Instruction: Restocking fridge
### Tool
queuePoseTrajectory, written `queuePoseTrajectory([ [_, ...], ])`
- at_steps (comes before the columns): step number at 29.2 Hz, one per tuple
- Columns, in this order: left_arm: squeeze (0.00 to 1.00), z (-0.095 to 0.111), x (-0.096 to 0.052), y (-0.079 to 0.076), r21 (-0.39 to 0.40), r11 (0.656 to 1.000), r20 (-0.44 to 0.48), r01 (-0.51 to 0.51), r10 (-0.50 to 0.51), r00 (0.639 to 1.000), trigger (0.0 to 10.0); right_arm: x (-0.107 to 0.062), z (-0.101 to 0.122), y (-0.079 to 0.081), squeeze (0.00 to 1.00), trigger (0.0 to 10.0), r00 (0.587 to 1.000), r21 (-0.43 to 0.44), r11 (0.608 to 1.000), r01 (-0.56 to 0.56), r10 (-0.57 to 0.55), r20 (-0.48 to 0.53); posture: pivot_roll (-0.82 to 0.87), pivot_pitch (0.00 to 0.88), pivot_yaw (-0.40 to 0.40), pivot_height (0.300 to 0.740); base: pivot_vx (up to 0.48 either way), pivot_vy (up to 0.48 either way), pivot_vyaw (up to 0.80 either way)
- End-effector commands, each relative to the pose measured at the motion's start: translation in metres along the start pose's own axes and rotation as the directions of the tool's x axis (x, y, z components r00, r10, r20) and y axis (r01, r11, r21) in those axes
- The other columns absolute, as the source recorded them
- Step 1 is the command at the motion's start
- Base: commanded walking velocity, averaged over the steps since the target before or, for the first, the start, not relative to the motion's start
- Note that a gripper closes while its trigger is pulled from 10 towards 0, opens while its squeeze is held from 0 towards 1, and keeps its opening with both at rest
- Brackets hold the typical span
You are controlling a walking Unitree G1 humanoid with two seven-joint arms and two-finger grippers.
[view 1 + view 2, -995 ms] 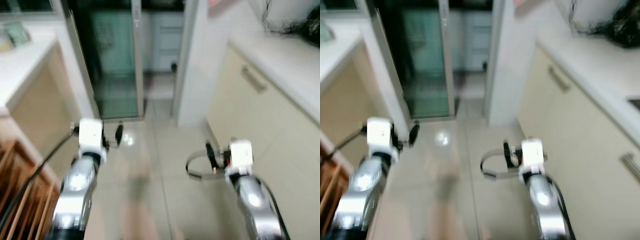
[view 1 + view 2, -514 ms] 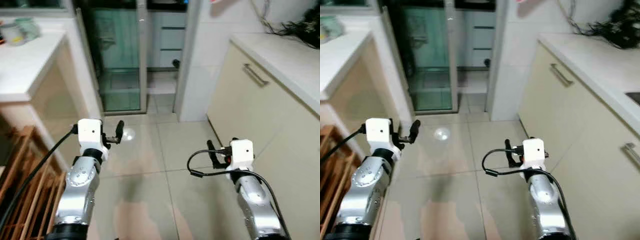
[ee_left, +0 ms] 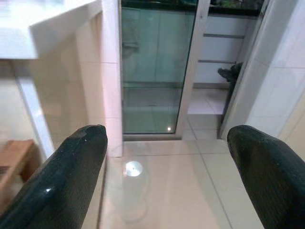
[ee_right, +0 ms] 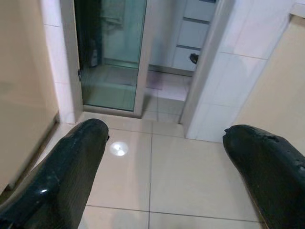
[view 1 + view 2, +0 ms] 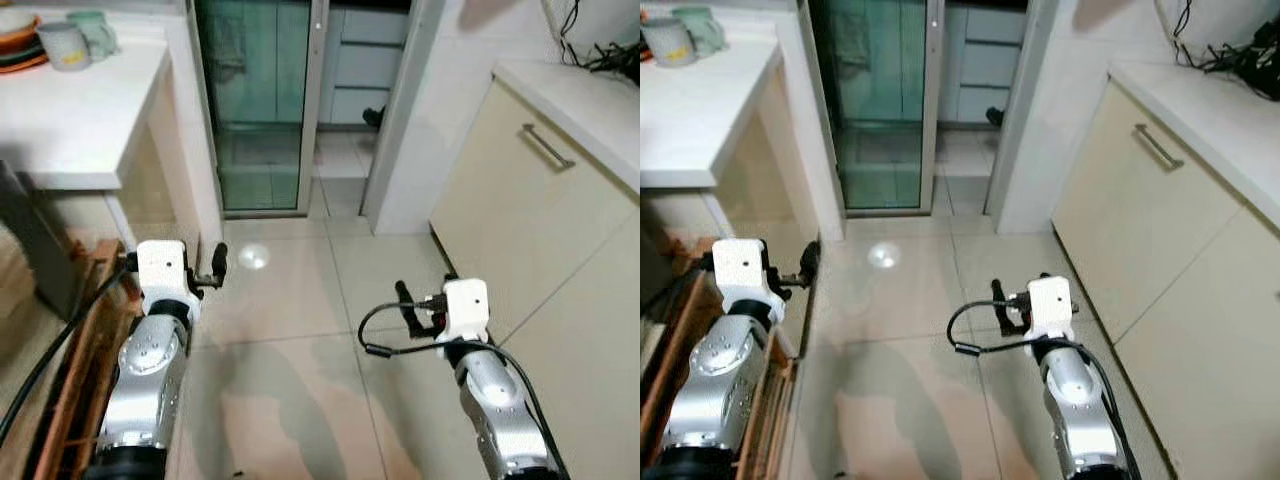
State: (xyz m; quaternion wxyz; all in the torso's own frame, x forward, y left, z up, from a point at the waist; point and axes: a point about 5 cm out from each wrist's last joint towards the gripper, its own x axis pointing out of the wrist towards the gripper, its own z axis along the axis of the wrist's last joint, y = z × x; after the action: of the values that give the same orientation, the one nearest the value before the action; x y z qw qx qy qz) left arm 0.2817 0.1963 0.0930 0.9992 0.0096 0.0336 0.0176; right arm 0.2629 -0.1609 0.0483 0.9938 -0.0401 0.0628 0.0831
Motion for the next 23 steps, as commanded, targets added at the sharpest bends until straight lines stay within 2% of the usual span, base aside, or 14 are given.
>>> queuePoseTrajectory([
  [1,0.00,0.0030,0.0040,-0.0089,-0.005,1.000,0.005,0.025,-0.025,1.000,10.0,-0.0002,0.0025,-0.0099,0.00,10.0,1.000,-0.023,0.999,0.027,-0.026,0.007,-0.08,0.000,-0.042,0.740,-0.356,0.000,0.00],
  [23,0.00,0.0048,0.0099,-0.0068,0.003,1.000,0.005,-0.011,0.011,1.000,10.0,0.0034,0.0025,-0.0120,0.00,10.0,0.998,-0.005,0.998,0.056,-0.056,0.006,-0.08,0.000,-0.034,0.740,-0.480,0.000,0.00],
])
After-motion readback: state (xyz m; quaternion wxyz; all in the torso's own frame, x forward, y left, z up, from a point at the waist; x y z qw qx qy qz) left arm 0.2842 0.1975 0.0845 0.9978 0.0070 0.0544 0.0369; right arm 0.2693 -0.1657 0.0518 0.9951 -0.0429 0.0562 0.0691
